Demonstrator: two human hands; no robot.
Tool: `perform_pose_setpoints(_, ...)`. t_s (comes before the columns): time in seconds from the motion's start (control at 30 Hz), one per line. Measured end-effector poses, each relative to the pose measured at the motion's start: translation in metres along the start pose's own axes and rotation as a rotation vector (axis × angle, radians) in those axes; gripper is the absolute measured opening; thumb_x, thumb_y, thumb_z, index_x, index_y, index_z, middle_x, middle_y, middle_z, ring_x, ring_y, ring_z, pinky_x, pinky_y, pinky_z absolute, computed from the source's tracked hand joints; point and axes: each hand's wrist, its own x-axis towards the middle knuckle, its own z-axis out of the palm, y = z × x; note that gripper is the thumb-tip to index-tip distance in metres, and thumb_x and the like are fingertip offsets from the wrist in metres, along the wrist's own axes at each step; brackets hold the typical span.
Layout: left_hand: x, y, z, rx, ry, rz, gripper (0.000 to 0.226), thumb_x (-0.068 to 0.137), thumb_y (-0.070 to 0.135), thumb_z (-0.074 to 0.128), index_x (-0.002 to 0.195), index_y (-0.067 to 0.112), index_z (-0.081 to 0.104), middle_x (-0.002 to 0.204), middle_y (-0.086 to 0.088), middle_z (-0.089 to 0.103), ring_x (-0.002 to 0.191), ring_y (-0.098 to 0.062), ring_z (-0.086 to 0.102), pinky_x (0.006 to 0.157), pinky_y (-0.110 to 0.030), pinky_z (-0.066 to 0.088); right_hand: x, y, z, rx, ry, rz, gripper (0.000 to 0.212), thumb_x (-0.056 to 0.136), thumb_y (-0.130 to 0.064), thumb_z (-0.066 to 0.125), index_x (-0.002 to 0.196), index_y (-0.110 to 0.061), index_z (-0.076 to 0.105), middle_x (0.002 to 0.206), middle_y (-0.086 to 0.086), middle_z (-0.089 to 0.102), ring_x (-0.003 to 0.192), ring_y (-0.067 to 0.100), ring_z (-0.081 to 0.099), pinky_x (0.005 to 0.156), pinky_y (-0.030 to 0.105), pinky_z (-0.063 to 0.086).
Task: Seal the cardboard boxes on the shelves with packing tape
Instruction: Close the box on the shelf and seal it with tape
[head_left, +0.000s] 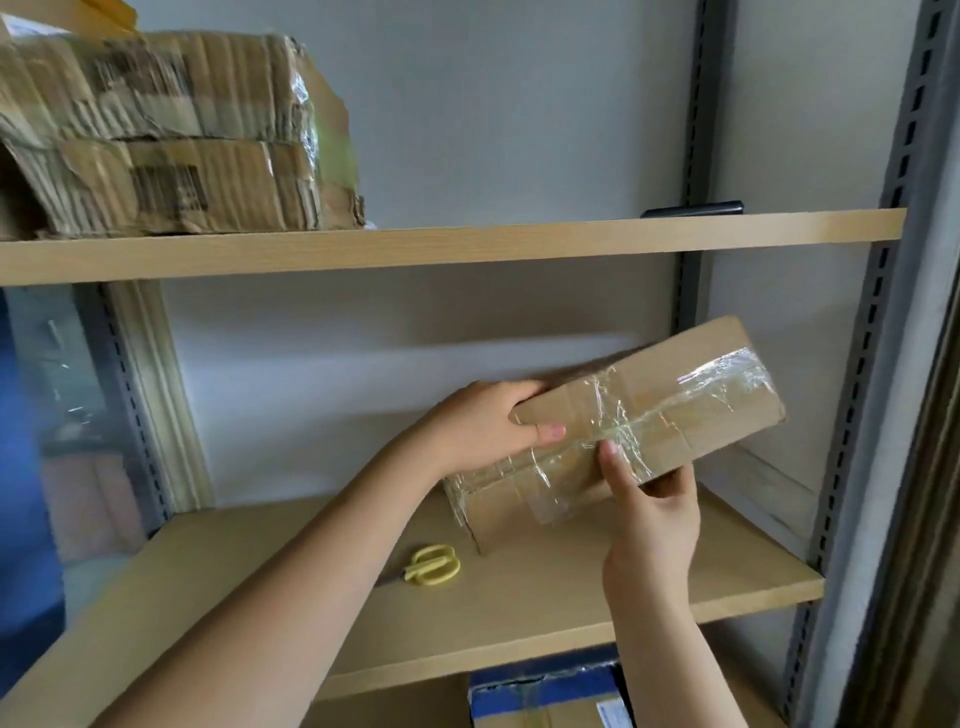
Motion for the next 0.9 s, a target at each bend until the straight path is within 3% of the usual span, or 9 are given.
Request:
perform_pose_setpoints(0.13,-0.026,-0.018,0.001,-0.079,0.107,-0.030,0.042,0.089,0.052,0.064,0.127,0.036,0.059,0.108,0.015,0.071,0.094,-0.003,0.067,0.090,-0.036,0.056,-0.014,-0.004,0.017,-0.068,-0.041,-0.065,0.060,0.082,-0.018,0.079,0.135,-0.033,0.053,0.122,-0.011,0.067,0.112,0.008,0.063,0.102,0.040,0.051)
perform_pose_setpoints(0.23,-0.040,-0.032,0.007,-0.127,0.176,-0.066,0.052,0.087,0.063,0.058,0.132,0.036,0.054,0.117,0.017,0.069,0.104,-0.004,0.065,0.094,-0.038,0.054,-0.022,-0.006,0.028,-0.145,-0.090,-0.135,0.063,0.083,-0.020,0.078,0.137,-0.035,0.050,0.124,-0.015,0.065,0.114,0.005,0.062,0.101,0.039,0.051)
perform_pose_setpoints(0.33,-0.051,-0.046,0.011,-0.216,0.141,-0.114,0.073,0.082,0.075,0.049,0.144,0.036,0.041,0.134,0.017,0.059,0.121,-0.004,0.057,0.104,-0.039,0.048,-0.008,-0.024,0.018,-0.145,-0.115,-0.071,0.087,0.072,-0.046,0.080,0.147,-0.030,0.039,0.128,-0.011,0.060,0.115,0.009,0.061,0.101,0.043,0.051)
perform_pose_setpoints(0.4,-0.058,-0.047,0.017,-0.193,0.081,-0.093,0.072,0.087,0.071,0.050,0.150,0.044,0.028,0.145,0.019,0.050,0.128,-0.004,0.051,0.109,-0.036,0.044,0.007,-0.044,0.001,-0.153,0.000,-0.105,0.102,0.070,-0.059,0.075,0.153,-0.025,0.025,0.131,-0.010,0.054,0.112,0.008,0.059,0.100,0.038,0.051)
perform_pose_setpoints(0.5,-0.064,-0.043,0.030,-0.150,-0.035,-0.055,0.075,0.089,0.072,0.039,0.154,0.050,0.008,0.160,0.018,0.025,0.143,-0.004,0.031,0.115,-0.025,0.029,0.029,-0.067,-0.028,-0.352,0.136,-0.319,0.082,0.090,-0.052,0.063,0.155,-0.032,0.018,0.144,-0.009,0.043,0.122,0.006,0.049,0.097,0.021,0.043)
perform_pose_setpoints(0.57,-0.063,-0.043,0.042,-0.235,-0.063,-0.067,0.067,0.095,0.064,0.036,0.155,0.045,0.011,0.161,0.017,0.019,0.146,-0.003,0.022,0.113,-0.018,0.019,0.039,-0.065,-0.044,-0.536,0.172,-0.362,0.051,0.098,-0.052,0.044,0.144,-0.031,0.043,0.135,-0.001,0.055,0.122,0.016,0.052,0.101,0.034,0.042)
perform_pose_setpoints(0.67,-0.072,-0.045,0.055,-0.380,-0.080,-0.127,0.058,0.098,0.060,0.029,0.153,0.045,0.023,0.159,0.021,0.021,0.142,0.002,0.023,0.111,-0.021,0.016,0.041,-0.047,-0.071,-0.671,0.284,-0.283,0.042,0.101,-0.040,0.031,0.119,-0.017,0.061,0.115,0.010,0.065,0.113,0.033,0.057,0.099,0.045,0.042)
perform_pose_setpoints(0.8,-0.112,-0.068,0.039,-0.429,0.152,-0.181,0.047,0.099,0.052,0.038,0.143,0.038,0.046,0.146,0.023,0.046,0.129,0.011,0.042,0.111,-0.021,0.032,0.032,-0.028,-0.086,-0.861,0.378,-0.300,0.052,0.089,-0.035,0.037,0.134,-0.017,0.056,0.140,0.011,0.054,0.132,0.031,0.047,0.116,0.053,0.028)
perform_pose_setpoints(0.9,-0.168,-0.099,0.019,-0.445,0.501,-0.374,0.018,0.101,0.026,0.053,0.115,0.022,0.064,0.106,0.005,0.070,0.096,-0.005,0.066,0.093,-0.031,0.053,0.044,-0.007,-0.084,-0.883,0.260,-0.345,0.046,0.090,-0.062,0.043,0.133,-0.046,0.050,0.139,-0.008,0.053,0.129,0.020,0.049,0.107,0.047,0.041)
